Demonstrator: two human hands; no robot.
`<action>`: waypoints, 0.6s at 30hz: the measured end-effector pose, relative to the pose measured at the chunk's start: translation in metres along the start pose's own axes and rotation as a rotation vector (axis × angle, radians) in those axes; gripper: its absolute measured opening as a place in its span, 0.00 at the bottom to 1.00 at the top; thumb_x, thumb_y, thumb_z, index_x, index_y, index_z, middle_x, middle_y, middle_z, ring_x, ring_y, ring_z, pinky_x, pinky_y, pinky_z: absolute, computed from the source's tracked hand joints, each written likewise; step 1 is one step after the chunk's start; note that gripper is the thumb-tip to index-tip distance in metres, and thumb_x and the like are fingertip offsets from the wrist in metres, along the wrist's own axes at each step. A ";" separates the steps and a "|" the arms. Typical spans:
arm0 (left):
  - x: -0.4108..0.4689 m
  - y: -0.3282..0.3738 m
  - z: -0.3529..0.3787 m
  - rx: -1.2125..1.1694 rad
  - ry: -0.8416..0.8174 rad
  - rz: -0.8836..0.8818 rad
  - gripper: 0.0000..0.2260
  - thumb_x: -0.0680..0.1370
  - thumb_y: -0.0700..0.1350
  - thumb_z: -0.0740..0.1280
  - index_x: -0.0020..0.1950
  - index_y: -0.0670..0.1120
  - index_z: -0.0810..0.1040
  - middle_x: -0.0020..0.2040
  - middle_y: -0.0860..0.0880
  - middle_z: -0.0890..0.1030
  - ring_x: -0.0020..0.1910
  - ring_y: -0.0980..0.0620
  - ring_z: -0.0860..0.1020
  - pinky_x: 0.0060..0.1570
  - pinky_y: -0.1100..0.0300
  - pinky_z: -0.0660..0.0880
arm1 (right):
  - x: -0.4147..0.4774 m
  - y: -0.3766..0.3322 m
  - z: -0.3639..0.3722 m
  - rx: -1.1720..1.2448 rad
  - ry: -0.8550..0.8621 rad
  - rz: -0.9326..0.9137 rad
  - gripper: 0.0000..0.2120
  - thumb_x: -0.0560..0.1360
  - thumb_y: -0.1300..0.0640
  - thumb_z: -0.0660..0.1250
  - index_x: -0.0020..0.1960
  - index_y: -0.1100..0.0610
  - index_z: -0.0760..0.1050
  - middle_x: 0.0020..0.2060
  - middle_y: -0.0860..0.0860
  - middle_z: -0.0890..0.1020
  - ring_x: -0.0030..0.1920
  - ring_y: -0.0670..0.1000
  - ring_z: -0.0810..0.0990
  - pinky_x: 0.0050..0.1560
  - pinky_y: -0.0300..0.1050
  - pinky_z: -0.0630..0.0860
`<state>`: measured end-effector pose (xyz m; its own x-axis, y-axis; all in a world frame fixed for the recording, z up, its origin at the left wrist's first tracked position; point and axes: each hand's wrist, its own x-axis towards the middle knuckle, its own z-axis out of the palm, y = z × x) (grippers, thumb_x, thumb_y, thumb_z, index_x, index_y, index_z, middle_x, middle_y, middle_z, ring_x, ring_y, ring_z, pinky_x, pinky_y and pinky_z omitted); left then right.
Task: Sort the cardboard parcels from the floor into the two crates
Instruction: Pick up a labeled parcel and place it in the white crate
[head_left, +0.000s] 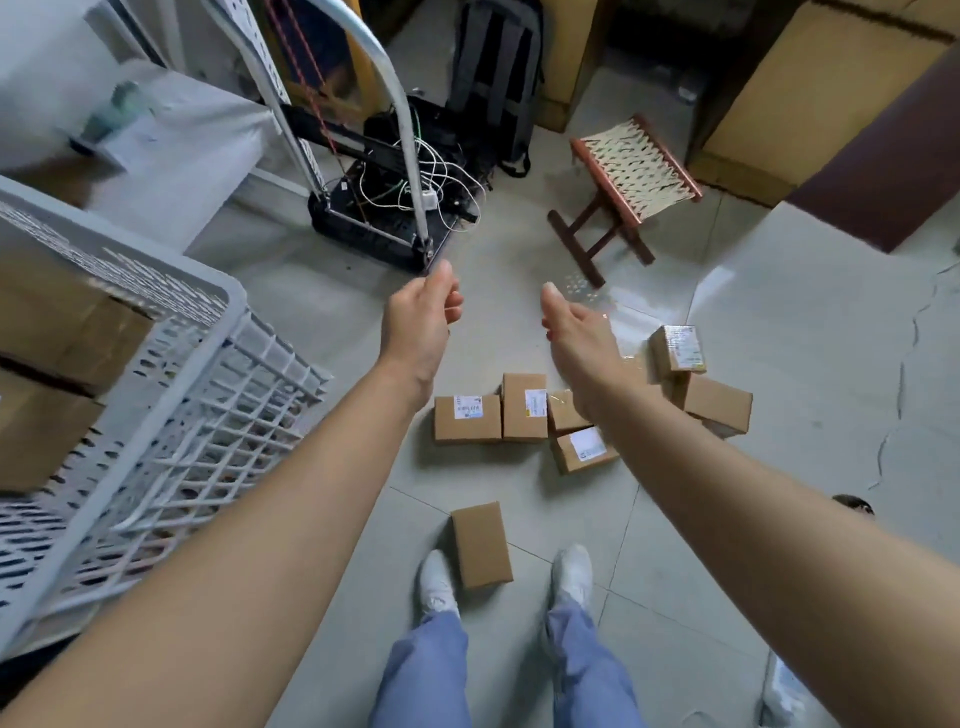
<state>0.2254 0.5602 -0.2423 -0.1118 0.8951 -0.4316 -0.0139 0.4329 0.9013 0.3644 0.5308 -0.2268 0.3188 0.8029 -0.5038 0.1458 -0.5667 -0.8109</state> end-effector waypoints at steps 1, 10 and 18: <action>0.010 -0.012 0.003 -0.014 0.027 -0.010 0.13 0.80 0.53 0.60 0.41 0.49 0.76 0.41 0.50 0.77 0.44 0.51 0.75 0.49 0.59 0.71 | 0.013 0.009 0.002 -0.015 -0.021 0.009 0.25 0.81 0.45 0.55 0.56 0.69 0.74 0.49 0.60 0.78 0.48 0.50 0.72 0.42 0.43 0.68; 0.054 -0.097 0.052 -0.036 0.104 -0.115 0.12 0.79 0.54 0.60 0.42 0.50 0.78 0.42 0.52 0.78 0.45 0.52 0.78 0.54 0.57 0.73 | 0.084 0.078 -0.021 -0.117 -0.039 0.064 0.24 0.81 0.44 0.55 0.54 0.65 0.76 0.48 0.58 0.79 0.47 0.49 0.74 0.43 0.41 0.68; 0.100 -0.154 0.045 0.050 0.174 -0.146 0.12 0.79 0.54 0.60 0.40 0.50 0.76 0.42 0.51 0.78 0.44 0.53 0.78 0.50 0.58 0.71 | 0.134 0.123 0.012 -0.141 -0.105 0.111 0.25 0.82 0.46 0.54 0.59 0.68 0.73 0.59 0.62 0.78 0.58 0.59 0.76 0.59 0.53 0.71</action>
<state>0.2612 0.5883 -0.4259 -0.2822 0.7924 -0.5408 0.0065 0.5653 0.8249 0.4139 0.5709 -0.3970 0.2419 0.7445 -0.6222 0.2475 -0.6674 -0.7023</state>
